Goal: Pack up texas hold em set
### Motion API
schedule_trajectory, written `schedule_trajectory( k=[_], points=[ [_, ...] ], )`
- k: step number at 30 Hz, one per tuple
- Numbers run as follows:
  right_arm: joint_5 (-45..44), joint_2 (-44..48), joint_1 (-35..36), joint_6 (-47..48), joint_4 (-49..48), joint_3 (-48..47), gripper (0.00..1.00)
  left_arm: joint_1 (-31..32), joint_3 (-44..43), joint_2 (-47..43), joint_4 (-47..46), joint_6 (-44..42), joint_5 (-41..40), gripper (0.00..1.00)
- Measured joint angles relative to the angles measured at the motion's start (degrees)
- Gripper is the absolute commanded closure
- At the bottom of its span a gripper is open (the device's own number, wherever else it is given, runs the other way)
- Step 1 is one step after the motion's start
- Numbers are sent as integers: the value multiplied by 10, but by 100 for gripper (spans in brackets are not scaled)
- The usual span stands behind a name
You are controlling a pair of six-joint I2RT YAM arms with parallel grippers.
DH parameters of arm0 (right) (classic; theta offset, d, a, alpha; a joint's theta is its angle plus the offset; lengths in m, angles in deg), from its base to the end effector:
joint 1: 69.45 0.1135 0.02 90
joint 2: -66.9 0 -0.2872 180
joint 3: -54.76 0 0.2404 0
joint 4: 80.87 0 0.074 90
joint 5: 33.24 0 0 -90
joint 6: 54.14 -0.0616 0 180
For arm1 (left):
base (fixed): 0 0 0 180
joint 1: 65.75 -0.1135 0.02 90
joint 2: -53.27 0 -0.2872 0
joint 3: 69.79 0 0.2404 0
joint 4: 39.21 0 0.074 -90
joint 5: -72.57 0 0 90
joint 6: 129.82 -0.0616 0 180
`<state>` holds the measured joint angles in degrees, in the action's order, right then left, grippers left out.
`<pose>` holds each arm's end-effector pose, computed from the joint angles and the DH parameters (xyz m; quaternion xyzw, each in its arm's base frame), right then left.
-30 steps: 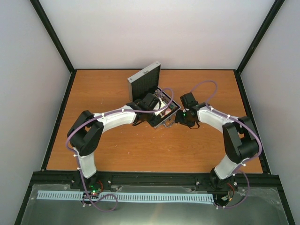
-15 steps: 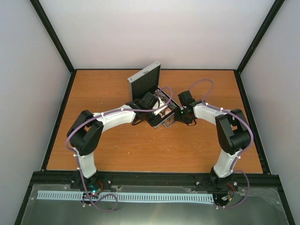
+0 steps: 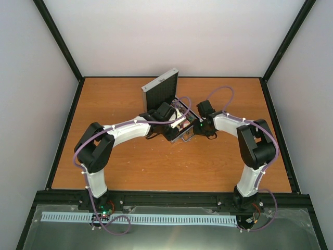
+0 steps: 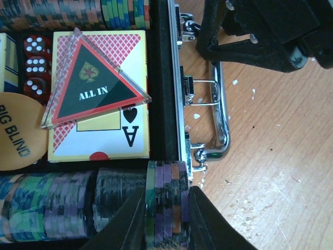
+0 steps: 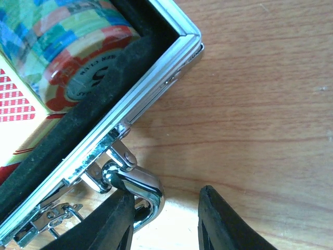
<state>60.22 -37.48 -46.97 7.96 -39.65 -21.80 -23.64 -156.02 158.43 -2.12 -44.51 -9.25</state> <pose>0.3242 0.1382 0.1530 0.0410 0.9820 0.1042 0.1519 0.2893 -0.2733 0.2008 0.3980 0.8672 -0.1581 0.2542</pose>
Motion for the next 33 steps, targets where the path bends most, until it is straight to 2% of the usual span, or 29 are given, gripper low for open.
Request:
schedule_trajectory(
  k=[11, 33],
  points=[
    [6, -5, 0, 13, -6, -2, 73, 0, -7, 0, 17, 0, 16, 99],
    [10, -6, 1, 20, -8, -2, 74, 0, -17, 0, 23, 0, 0, 99]
  ],
)
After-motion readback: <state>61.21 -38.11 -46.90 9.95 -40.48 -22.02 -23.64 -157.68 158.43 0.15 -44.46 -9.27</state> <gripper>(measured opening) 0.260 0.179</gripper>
